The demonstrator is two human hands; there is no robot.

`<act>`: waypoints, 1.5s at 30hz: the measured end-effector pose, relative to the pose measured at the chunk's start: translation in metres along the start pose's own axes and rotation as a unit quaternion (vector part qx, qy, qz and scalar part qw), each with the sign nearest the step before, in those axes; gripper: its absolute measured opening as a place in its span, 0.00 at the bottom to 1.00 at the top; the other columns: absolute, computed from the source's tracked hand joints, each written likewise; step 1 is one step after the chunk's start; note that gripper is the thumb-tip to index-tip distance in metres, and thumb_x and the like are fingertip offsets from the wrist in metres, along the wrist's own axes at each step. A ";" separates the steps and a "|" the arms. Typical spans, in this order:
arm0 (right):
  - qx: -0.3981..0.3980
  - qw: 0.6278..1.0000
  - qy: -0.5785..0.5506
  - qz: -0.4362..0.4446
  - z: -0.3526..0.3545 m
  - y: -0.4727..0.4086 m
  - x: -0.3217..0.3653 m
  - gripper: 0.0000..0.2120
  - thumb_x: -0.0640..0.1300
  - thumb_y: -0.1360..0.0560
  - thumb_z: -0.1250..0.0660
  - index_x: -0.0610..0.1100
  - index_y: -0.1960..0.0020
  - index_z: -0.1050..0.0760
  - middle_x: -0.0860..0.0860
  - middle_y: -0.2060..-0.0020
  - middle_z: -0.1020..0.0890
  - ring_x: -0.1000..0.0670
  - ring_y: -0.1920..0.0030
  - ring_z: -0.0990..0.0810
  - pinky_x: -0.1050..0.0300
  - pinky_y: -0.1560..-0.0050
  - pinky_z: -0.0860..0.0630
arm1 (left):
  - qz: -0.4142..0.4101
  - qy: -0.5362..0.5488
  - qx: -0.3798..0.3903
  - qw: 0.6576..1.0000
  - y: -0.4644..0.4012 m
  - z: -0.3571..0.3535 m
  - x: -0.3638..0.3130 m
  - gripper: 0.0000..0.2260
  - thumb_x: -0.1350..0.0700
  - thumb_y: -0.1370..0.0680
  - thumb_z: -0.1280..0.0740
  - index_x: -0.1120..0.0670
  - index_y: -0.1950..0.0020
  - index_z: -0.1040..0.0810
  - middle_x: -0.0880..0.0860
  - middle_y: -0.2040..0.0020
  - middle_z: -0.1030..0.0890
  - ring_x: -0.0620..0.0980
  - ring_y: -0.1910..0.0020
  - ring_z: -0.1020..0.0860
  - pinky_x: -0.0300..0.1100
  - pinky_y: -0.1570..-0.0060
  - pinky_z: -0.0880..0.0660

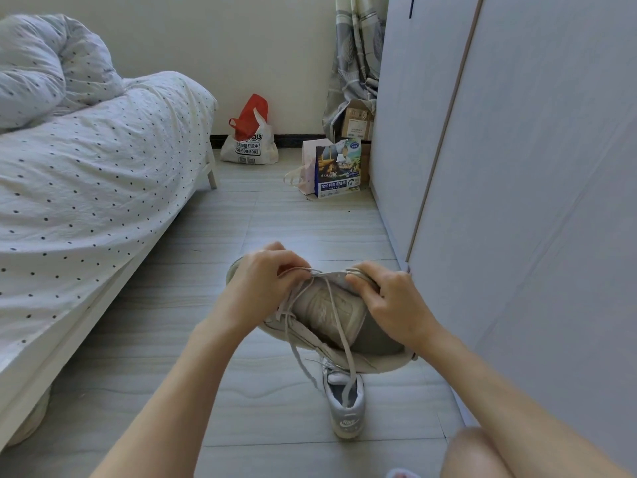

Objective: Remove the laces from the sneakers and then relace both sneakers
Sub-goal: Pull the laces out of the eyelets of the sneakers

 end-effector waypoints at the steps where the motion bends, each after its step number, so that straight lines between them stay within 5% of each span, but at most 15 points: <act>1: 0.001 1.000 0.000 0.003 0.000 -0.001 0.001 0.07 0.46 0.22 0.37 0.43 0.53 0.22 0.49 0.66 0.20 0.49 0.66 0.22 0.50 0.61 0.25 | 0.002 0.015 -0.018 1.000 -0.001 0.004 -0.001 0.03 0.59 0.26 0.29 0.54 0.56 0.16 0.48 0.58 0.21 0.44 0.59 0.23 0.37 0.52 0.26; 4: -0.004 1.000 0.008 0.001 0.001 -0.003 -0.001 0.08 0.46 0.22 0.37 0.42 0.52 0.22 0.48 0.66 0.19 0.49 0.66 0.22 0.50 0.61 0.25 | 0.051 0.113 -0.097 0.988 -0.001 0.024 0.008 0.04 0.60 0.26 0.31 0.53 0.59 0.19 0.50 0.61 0.20 0.44 0.61 0.22 0.35 0.56 0.26; 8: -0.034 0.998 0.000 -0.052 0.009 -0.006 -0.016 0.10 0.45 0.22 0.38 0.41 0.58 0.24 0.51 0.71 0.24 0.51 0.69 0.27 0.53 0.62 0.30 | 0.177 0.289 -0.187 0.922 0.007 0.043 0.040 0.04 0.60 0.22 0.36 0.55 0.56 0.23 0.54 0.62 0.21 0.53 0.58 0.20 0.46 0.52 0.22; 12: -0.049 0.997 0.037 -0.048 0.014 -0.005 -0.016 0.08 0.46 0.22 0.37 0.45 0.57 0.23 0.53 0.71 0.23 0.52 0.69 0.27 0.56 0.62 0.31 | 0.181 0.177 -0.067 0.965 0.006 0.021 0.040 0.05 0.60 0.22 0.36 0.55 0.46 0.25 0.52 0.51 0.21 0.53 0.50 0.22 0.48 0.46 0.23; 16: -0.023 0.997 0.068 0.008 0.011 -0.002 0.001 0.09 0.47 0.22 0.37 0.42 0.50 0.21 0.49 0.68 0.19 0.49 0.68 0.23 0.50 0.61 0.25 | 0.066 0.020 0.015 0.997 0.002 0.001 0.023 0.23 0.52 0.25 0.31 0.50 0.31 0.33 0.45 0.42 0.31 0.45 0.43 0.31 0.39 0.42 0.33; 21: 0.029 0.993 0.091 0.069 0.000 0.001 0.018 0.11 0.47 0.21 0.39 0.41 0.48 0.22 0.47 0.63 0.17 0.46 0.64 0.20 0.47 0.58 0.24 | 0.015 -0.015 0.085 0.996 0.002 -0.011 0.011 0.03 0.51 0.27 0.30 0.44 0.56 0.21 0.43 0.55 0.24 0.45 0.51 0.29 0.37 0.53 0.35; 26: 0.041 0.993 0.093 0.059 -0.003 0.000 0.015 0.12 0.49 0.21 0.39 0.41 0.50 0.23 0.46 0.63 0.18 0.46 0.65 0.20 0.47 0.59 0.24 | 0.040 0.099 0.014 0.994 0.002 0.006 0.010 0.04 0.57 0.25 0.31 0.50 0.59 0.19 0.47 0.59 0.18 0.45 0.57 0.21 0.36 0.53 0.25; 28: 0.031 0.995 0.084 0.047 -0.001 -0.002 0.013 0.12 0.49 0.21 0.39 0.41 0.50 0.23 0.47 0.63 0.17 0.46 0.64 0.20 0.47 0.58 0.24 | 0.097 0.264 -0.060 0.958 0.001 0.021 0.017 0.06 0.60 0.22 0.37 0.54 0.57 0.23 0.52 0.59 0.17 0.48 0.56 0.18 0.39 0.52 0.22; 30: 0.017 0.996 0.083 0.040 0.002 -0.003 0.010 0.12 0.49 0.22 0.38 0.40 0.50 0.22 0.47 0.62 0.17 0.46 0.63 0.19 0.47 0.57 0.24 | 0.148 0.475 -0.118 0.860 0.003 0.030 0.026 0.07 0.60 0.19 0.44 0.59 0.54 0.29 0.55 0.60 0.17 0.53 0.57 0.17 0.45 0.55 0.19; 32: 0.012 0.994 0.097 0.040 0.003 -0.003 0.009 0.12 0.49 0.22 0.38 0.41 0.51 0.22 0.47 0.63 0.17 0.46 0.63 0.19 0.47 0.58 0.24 | 0.182 0.572 -0.145 0.787 0.006 0.033 0.032 0.07 0.60 0.18 0.46 0.59 0.53 0.32 0.53 0.67 0.20 0.51 0.66 0.19 0.46 0.60 0.19; 33: 0.010 0.993 0.107 0.042 0.003 -0.003 0.009 0.12 0.49 0.22 0.38 0.41 0.51 0.22 0.47 0.63 0.17 0.46 0.64 0.19 0.46 0.58 0.25 | 0.196 0.577 -0.153 0.778 0.007 0.034 0.035 0.07 0.60 0.18 0.46 0.58 0.54 0.32 0.52 0.69 0.24 0.49 0.71 0.22 0.44 0.64 0.20; 35: 0.007 0.991 0.125 0.048 0.004 -0.003 0.009 0.11 0.49 0.22 0.38 0.41 0.51 0.22 0.47 0.64 0.17 0.46 0.64 0.20 0.46 0.59 0.24 | 0.208 0.493 -0.162 0.829 0.010 0.035 0.040 0.06 0.60 0.18 0.44 0.56 0.54 0.32 0.52 0.68 0.29 0.45 0.73 0.30 0.38 0.71 0.26; 38: 0.011 0.990 0.128 0.054 0.003 -0.002 0.010 0.11 0.48 0.22 0.37 0.41 0.51 0.22 0.48 0.63 0.17 0.46 0.64 0.20 0.47 0.60 0.24 | 0.113 0.168 -0.080 0.976 0.005 0.028 0.027 0.03 0.56 0.21 0.38 0.51 0.54 0.27 0.51 0.64 0.27 0.43 0.70 0.31 0.36 0.68 0.31; 42: 0.020 0.992 0.111 0.054 0.001 -0.002 0.012 0.10 0.47 0.21 0.37 0.42 0.51 0.22 0.48 0.62 0.17 0.48 0.63 0.20 0.48 0.58 0.24 | 0.021 -0.036 0.099 0.994 0.009 -0.016 0.016 0.06 0.49 0.25 0.32 0.46 0.49 0.21 0.45 0.54 0.25 0.37 0.59 0.28 0.31 0.57 0.32; 45: 0.025 0.992 0.105 0.067 0.000 0.000 0.016 0.09 0.47 0.21 0.37 0.42 0.50 0.22 0.49 0.62 0.17 0.48 0.63 0.20 0.49 0.58 0.24 | 0.010 -0.018 0.077 0.997 0.007 -0.015 0.015 0.03 0.51 0.26 0.30 0.46 0.54 0.18 0.43 0.56 0.25 0.34 0.60 0.30 0.28 0.59 0.36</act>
Point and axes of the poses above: each hand's wrist, its own y-axis away from the middle knuckle, its own z-axis out of the back of the hand, x = y × z, the point moved 8 cm from there along -y, towards the middle knuckle
